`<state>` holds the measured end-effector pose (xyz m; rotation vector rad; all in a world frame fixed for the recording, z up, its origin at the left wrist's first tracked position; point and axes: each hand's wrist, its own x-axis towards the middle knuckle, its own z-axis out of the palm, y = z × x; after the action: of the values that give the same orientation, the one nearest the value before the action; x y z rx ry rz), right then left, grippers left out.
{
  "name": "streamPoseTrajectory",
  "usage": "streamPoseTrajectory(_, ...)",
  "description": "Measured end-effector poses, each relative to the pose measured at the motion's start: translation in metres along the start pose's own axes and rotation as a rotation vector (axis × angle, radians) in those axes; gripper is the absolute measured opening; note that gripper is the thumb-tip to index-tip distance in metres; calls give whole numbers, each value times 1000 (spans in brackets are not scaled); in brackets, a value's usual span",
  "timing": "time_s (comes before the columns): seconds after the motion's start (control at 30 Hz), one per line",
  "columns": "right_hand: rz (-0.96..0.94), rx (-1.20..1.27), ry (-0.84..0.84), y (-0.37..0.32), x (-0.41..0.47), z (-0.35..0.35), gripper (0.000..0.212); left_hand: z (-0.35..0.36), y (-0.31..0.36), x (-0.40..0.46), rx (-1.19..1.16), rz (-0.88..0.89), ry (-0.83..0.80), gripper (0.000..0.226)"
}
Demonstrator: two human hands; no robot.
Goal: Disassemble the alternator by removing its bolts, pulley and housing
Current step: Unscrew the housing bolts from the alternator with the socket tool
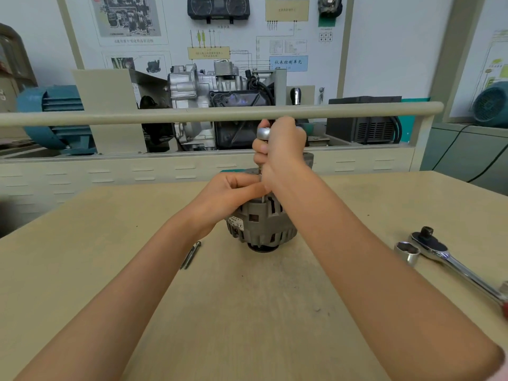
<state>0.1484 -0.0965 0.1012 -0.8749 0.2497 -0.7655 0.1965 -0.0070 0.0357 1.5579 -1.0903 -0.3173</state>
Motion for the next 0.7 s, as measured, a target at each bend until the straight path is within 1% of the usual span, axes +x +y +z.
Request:
streamPoseTrajectory(0.07, 138, -65, -128, -7, 1, -2, 31, 1, 2, 0, 7, -14, -14, 23)
streamPoseTrajectory(0.1, 207, -84, -204, -8, 3, -3, 32, 1, 2, 0, -3, -23, -25, 19)
streamPoseTrajectory(0.13, 276, -91, -287, -9, 6, -4, 31, 1, 4, 0, -14, -34, -38, 16)
streamPoseTrajectory(0.2, 416, -55, -440, -10, 12, -5, 27, 1, 5, -1, -27, -36, -52, 20)
streamPoseTrajectory(0.23, 477, -25, -496, -11, 14, -6, 24, -1, 4, -1, -27, -31, -59, 18)
streamPoseTrajectory(0.3, 554, 26, -564, -13, 17, -9, 22, -2, 2, -1, -43, -20, -65, 22)
streamPoseTrajectory(0.4, 553, 76, -601, -12, 18, -14, 22, 0, 2, -1, -70, -1, -33, 20)
streamPoseTrajectory(0.47, 507, 114, -524, -12, 15, -14, 23, 1, 0, 0, -67, 3, -4, 17)
streamPoseTrajectory(0.53, 359, 141, -295, -10, 12, -10, 27, 2, 0, 1, -55, 0, 17, 16)
streamPoseTrajectory(0.6, 141, 175, -50, -6, 10, -10, 29, 3, 0, 2, -41, 3, 29, 16)
streamPoseTrajectory(0.63, 69, 200, 7, -4, 10, -12, 31, 3, 0, 2, -35, 6, 31, 16)
streamPoseTrajectory(0.7, 24, 180, -3, -2, 9, -18, 37, 4, 1, 1, -40, 4, 18, 14)
